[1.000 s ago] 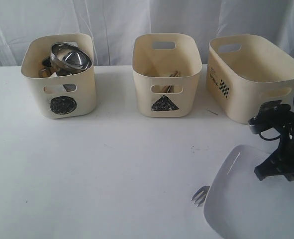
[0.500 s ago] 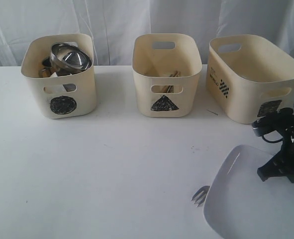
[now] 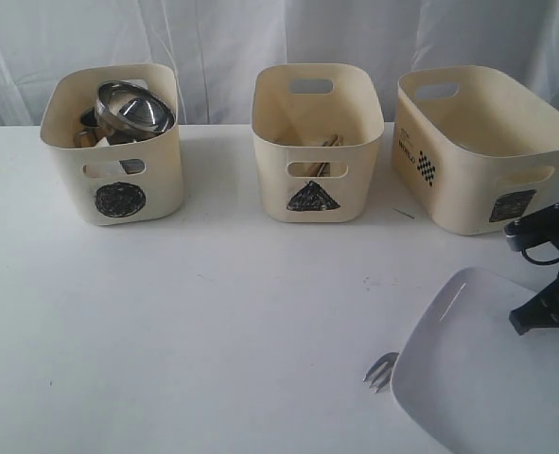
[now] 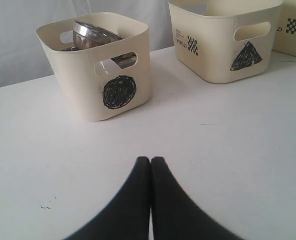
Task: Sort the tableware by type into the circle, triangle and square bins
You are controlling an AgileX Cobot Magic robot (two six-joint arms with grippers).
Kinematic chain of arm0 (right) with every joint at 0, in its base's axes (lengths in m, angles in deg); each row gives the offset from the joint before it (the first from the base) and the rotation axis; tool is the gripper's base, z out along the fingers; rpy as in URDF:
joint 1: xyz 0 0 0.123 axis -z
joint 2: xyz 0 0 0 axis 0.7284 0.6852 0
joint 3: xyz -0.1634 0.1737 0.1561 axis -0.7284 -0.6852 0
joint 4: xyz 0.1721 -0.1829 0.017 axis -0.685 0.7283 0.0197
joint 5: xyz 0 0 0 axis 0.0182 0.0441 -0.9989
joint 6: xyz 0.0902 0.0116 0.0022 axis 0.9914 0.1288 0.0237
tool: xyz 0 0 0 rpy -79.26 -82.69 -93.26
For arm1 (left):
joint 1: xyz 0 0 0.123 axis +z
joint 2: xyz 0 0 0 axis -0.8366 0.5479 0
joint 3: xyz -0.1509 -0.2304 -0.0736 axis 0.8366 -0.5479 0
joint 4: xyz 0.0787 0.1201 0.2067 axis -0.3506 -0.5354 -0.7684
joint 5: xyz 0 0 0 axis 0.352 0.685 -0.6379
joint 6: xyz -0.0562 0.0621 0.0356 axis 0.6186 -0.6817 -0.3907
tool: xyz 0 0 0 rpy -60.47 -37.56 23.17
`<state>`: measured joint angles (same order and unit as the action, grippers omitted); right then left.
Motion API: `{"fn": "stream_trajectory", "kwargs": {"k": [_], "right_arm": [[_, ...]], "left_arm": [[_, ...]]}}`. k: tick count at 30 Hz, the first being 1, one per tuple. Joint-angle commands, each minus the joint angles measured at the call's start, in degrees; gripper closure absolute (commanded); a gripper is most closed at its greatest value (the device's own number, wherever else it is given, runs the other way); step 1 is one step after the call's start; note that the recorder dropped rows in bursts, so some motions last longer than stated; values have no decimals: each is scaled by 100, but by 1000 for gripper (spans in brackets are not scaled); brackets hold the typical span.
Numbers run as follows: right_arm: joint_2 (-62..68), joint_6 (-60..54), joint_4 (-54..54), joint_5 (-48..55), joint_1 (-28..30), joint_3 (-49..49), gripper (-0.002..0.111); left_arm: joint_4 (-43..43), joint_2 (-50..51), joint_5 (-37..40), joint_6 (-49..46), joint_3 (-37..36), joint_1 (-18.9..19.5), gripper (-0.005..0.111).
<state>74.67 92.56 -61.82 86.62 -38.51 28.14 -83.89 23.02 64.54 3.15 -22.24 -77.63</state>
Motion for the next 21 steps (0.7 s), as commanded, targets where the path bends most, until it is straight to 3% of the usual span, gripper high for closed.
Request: {"fn": "stream_trajectory", "kwargs": {"k": [1, 21], "right_arm": [[9, 64, 148, -179, 153, -16, 108], [9, 508, 626, -630, 713, 9, 108]], "left_arm": [[35, -26, 18, -1, -22, 14, 107], [35, -26, 18, -1, -22, 14, 107]]}}
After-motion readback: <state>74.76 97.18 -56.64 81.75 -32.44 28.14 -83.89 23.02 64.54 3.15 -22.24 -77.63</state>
